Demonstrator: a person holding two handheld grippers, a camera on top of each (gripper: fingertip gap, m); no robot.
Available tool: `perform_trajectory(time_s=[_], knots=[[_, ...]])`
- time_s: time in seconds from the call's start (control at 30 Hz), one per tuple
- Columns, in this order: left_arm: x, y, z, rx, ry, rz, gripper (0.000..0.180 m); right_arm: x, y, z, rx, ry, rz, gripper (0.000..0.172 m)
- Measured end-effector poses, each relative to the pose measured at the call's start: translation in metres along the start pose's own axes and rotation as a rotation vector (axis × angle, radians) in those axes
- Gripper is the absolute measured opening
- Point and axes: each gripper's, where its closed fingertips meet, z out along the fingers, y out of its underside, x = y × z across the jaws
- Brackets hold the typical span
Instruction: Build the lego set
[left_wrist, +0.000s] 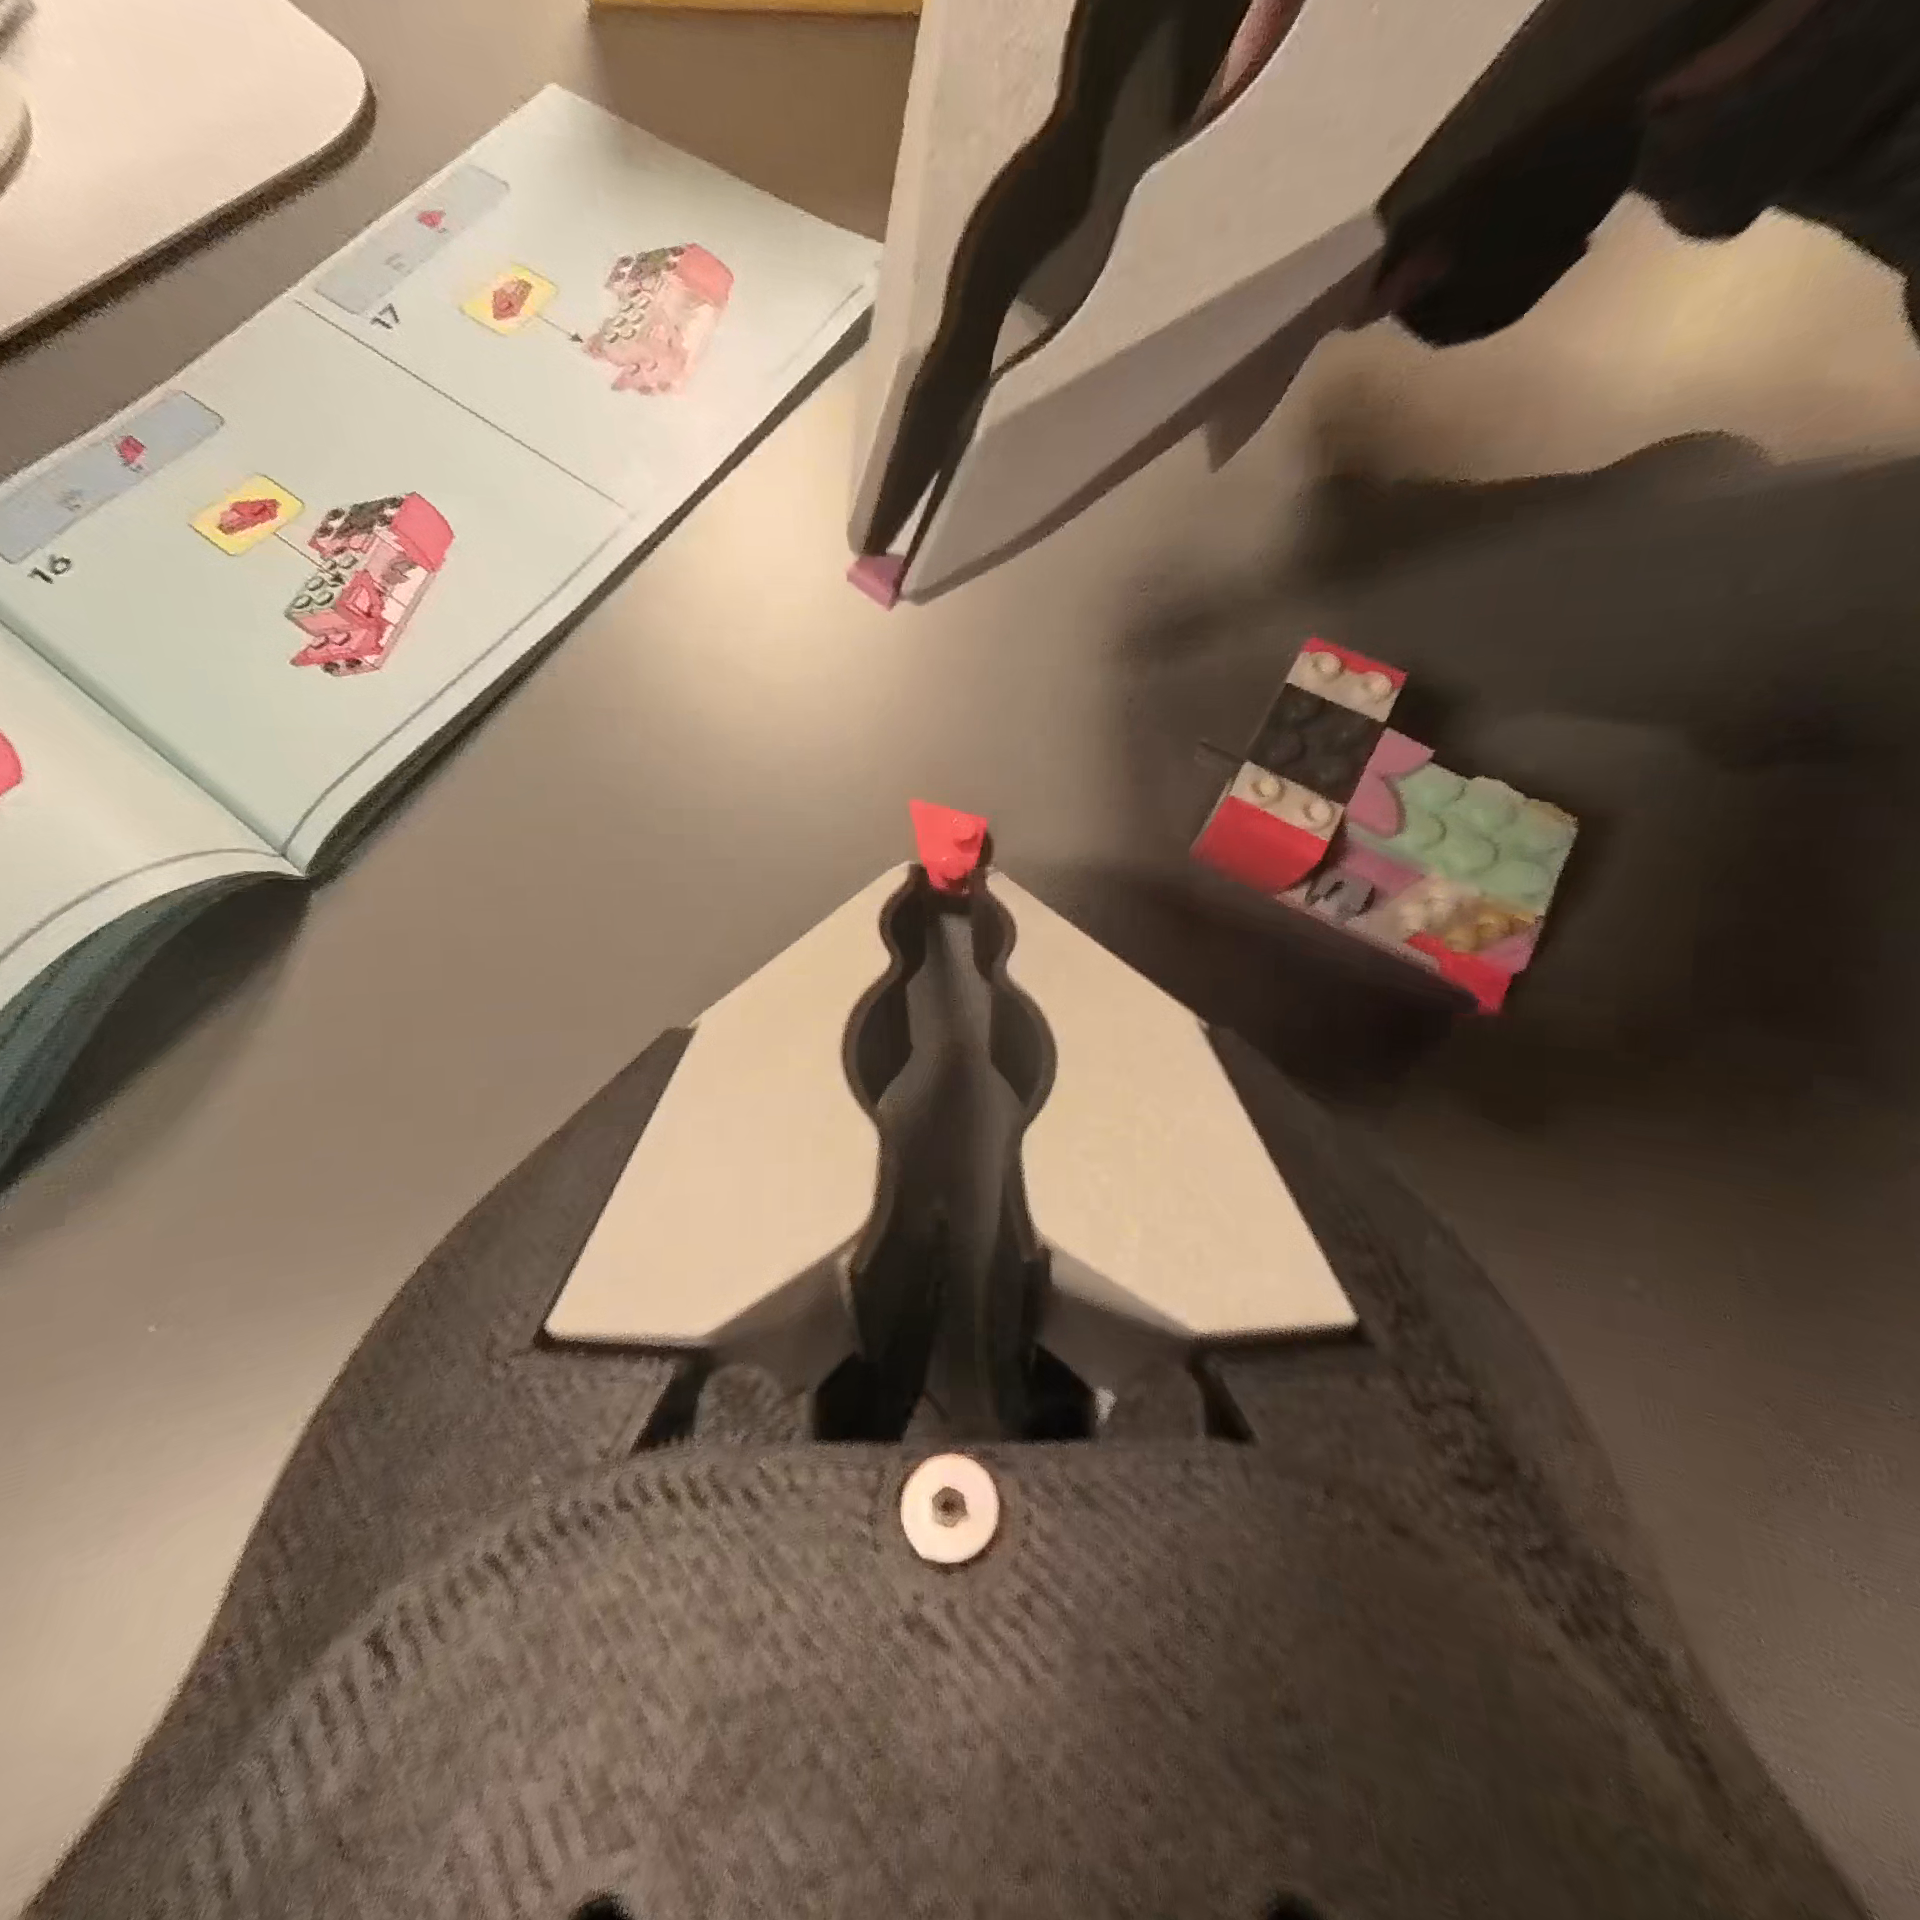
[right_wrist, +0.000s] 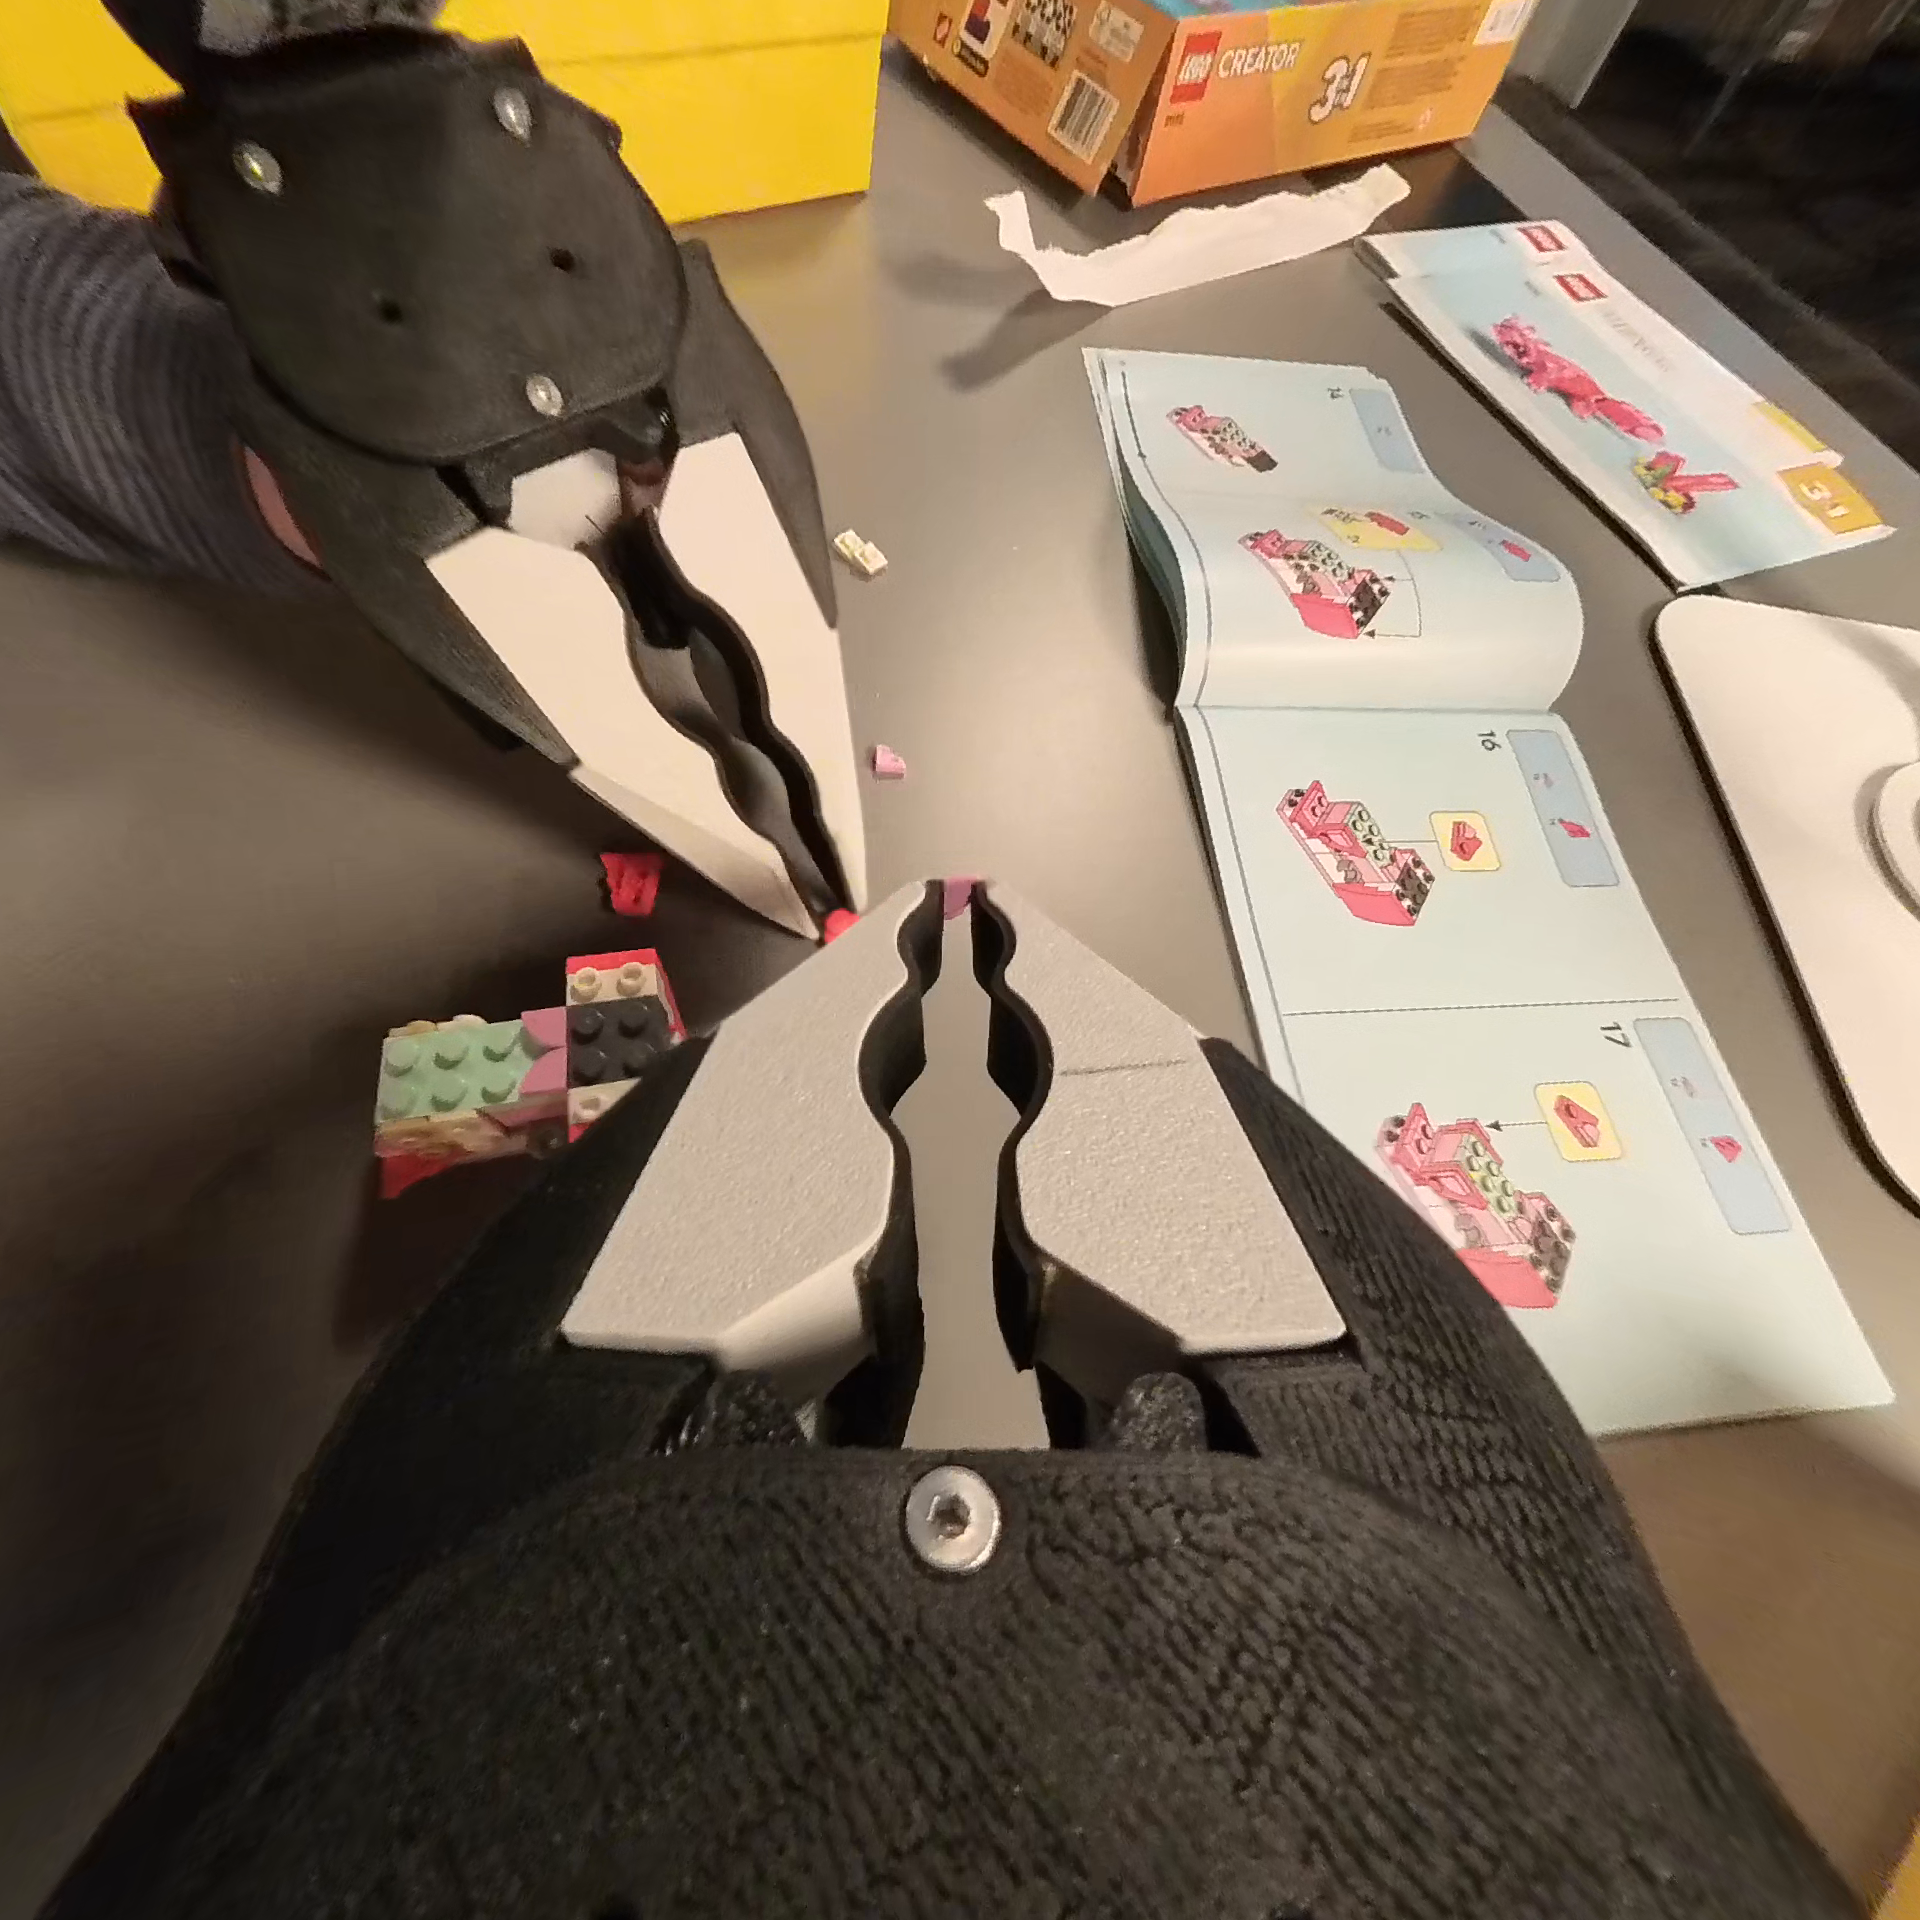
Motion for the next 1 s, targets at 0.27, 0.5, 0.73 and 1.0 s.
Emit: perform_trajectory(time_s=[0.27,0.5,0.73,1.0], knots=[[0.003,0.002,-0.003,0.01,-0.009,0.039,0.025,-0.006,0.013,0.012,-0.055,-0.033,0.006,0.004],[0.0,0.003,-0.003,0.006,0.011,-0.001,0.021,-0.01,0.014,0.015,-0.064,-0.054,-0.006,0.004],[0.001,0.003,-0.002,0.006,0.0,0.063,0.009,-0.021,0.02,0.021,-0.109,-0.094,-0.076,0.004],[-0.006,0.002,-0.003,0.011,-0.027,0.041,0.024,-0.014,0.026,0.024,-0.132,-0.117,-0.185,0.003]])
